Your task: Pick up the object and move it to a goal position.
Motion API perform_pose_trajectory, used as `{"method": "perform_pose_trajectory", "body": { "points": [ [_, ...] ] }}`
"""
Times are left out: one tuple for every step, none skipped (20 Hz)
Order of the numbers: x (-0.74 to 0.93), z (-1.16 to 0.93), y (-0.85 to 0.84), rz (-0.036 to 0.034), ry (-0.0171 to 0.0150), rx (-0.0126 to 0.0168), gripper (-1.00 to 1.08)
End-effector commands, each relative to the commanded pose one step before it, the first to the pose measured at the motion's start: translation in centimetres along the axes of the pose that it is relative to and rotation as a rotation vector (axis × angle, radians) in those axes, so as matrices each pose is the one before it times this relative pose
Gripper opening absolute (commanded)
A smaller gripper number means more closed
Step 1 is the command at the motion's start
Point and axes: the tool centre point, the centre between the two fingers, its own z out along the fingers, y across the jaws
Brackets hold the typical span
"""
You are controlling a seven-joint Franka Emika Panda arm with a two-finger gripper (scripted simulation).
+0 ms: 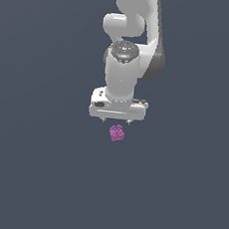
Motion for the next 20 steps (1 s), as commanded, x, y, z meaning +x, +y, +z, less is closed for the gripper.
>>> {"method": "perform_pose_trajectory", "body": {
  "points": [
    [0.0, 0.0, 0.001, 0.0, 0.0, 0.0, 1.0],
    [-0.015, 0.017, 0.013, 0.00124, -0.00027, 0.00054, 1.0],
    [-0.044, 0.05, 0.04, 0.00367, -0.00082, 0.00161, 1.0],
    [-0.072, 0.08, 0.062, 0.00599, -0.00133, 0.0026, 1.0],
    [-0.098, 0.107, 0.093, 0.00846, -0.00186, 0.00363, 1.0],
    [-0.122, 0.127, 0.118, 0.0109, -0.00237, 0.00458, 1.0],
    [-0.129, 0.124, 0.13, 0.01221, -0.0026, 0.00498, 1.0],
    [-0.098, 0.081, 0.105, 0.01014, -0.0021, 0.00398, 1.0],
    [-0.066, 0.041, 0.079, 0.00776, -0.00154, 0.00291, 1.0],
    [-0.037, 0.007, 0.049, 0.00521, -0.00098, 0.00182, 1.0],
    [-0.011, -0.016, 0.02, 0.00253, -0.00041, 0.00076, 1.0],
    [0.012, -0.012, 0.015, 0.0, 0.0, 0.0, 1.0],
    [0.01, 0.003, -0.047, -0.00293, 0.00056, -0.00105, 1.0],
    [0.002, 0.063, -0.02, -0.00371, 0.00048, -0.00087, 1.0],
    [-0.014, 0.119, -0.019, -0.00454, 0.00045, -0.00079, 1.0],
    [-0.027, 0.172, -0.021, -0.0057, 0.00048, -0.00083, 1.0],
    [-0.037, 0.224, -0.024, -0.00712, 0.00057, -0.00097, 1.0],
    [-0.046, 0.272, -0.035, -0.00897, 0.00073, -0.00126, 1.0],
    [-0.052, 0.317, -0.045, -0.01092, 0.00091, -0.00158, 1.0],
    [-0.061, 0.362, -0.056, -0.01282, 0.00108, -0.00187, 1.0]
  ]
}}
